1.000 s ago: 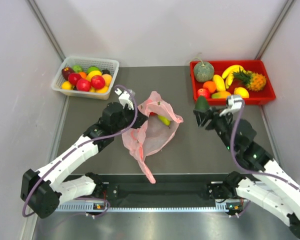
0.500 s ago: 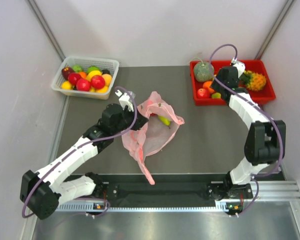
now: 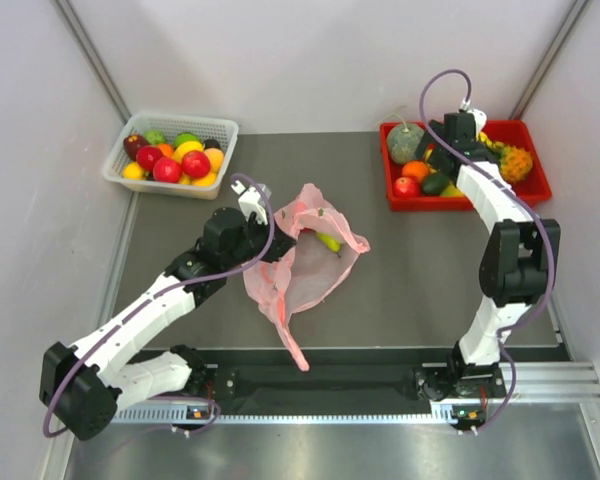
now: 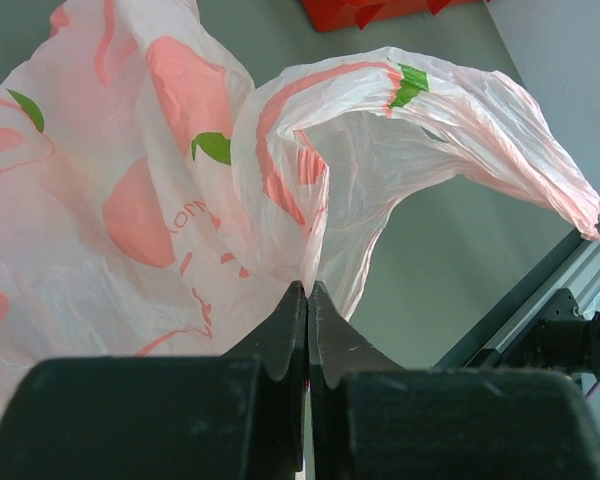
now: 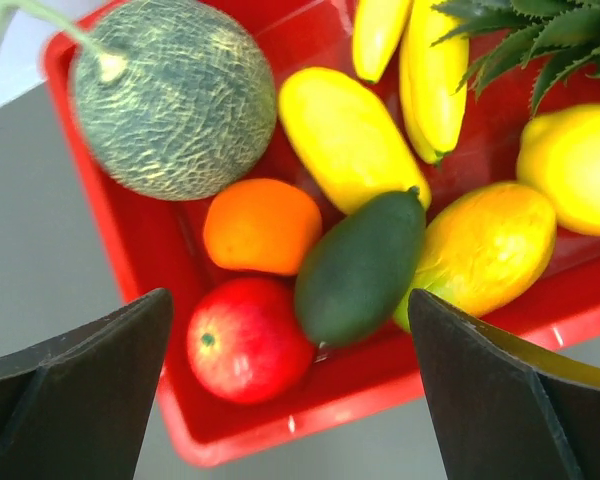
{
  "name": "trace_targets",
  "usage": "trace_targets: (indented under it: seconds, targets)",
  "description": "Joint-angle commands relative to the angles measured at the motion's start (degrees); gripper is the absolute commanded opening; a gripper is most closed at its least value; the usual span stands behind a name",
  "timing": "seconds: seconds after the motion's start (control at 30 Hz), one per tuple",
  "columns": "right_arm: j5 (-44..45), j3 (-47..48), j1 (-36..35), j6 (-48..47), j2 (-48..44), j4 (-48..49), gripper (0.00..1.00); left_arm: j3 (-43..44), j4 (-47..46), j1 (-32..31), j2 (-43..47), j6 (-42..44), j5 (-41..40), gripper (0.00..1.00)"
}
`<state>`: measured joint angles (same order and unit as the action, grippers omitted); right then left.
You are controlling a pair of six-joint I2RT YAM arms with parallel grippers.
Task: Untie the knot of the plastic bag and take out the fruit
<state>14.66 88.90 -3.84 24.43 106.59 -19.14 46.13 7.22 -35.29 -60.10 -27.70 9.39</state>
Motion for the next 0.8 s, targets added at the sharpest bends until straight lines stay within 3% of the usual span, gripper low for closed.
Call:
trace_targets:
  seconds: [0.0, 0.2, 0.4, 0.53, 0.63, 0.67, 0.77]
  targets:
    - [-2.96, -1.88, 0.76, -0.52, -10.06, -0.29, 1.00, 3.61, -0.20, -0.04, 1.65, 1.42, 0.11, 0.00]
    - [-13.85, -21.03, -4.76, -2.09, -36.65, 1.64, 1.00, 6.25, 1.04, -0.13, 2.44, 1.51, 0.72, 0.00]
    - [-16.15, -39.57, -18.21, -1.14, -59.07, 2.52, 1.00, 8.62, 2.18, -0.31, 2.35, 0.81, 3.96, 0.00]
    - [-15.01, -48.80, -24.45, 0.62, -66.94, 1.38, 1.00, 10.47, 2.79, -0.57, 1.21, -0.24, 12.04, 0.00]
    - [-13.60, -51.80, -25.43, 0.36, -69.32, 0.07, 0.99, 11.61, 7.25, -0.84, 1.47, 1.68, 11.72, 0.00]
    - [-13.60, -52.34, -25.52, -0.25, -69.58, 0.15, 1.00, 11.79, 8.06, -0.84, 1.99, 3.17, 10.14, 0.20]
    - [-13.51, -53.13, -25.61, -1.30, -69.23, -0.37, 1.00, 12.49, 9.56, -0.84, 5.94, 5.11, 1.88, 0.67]
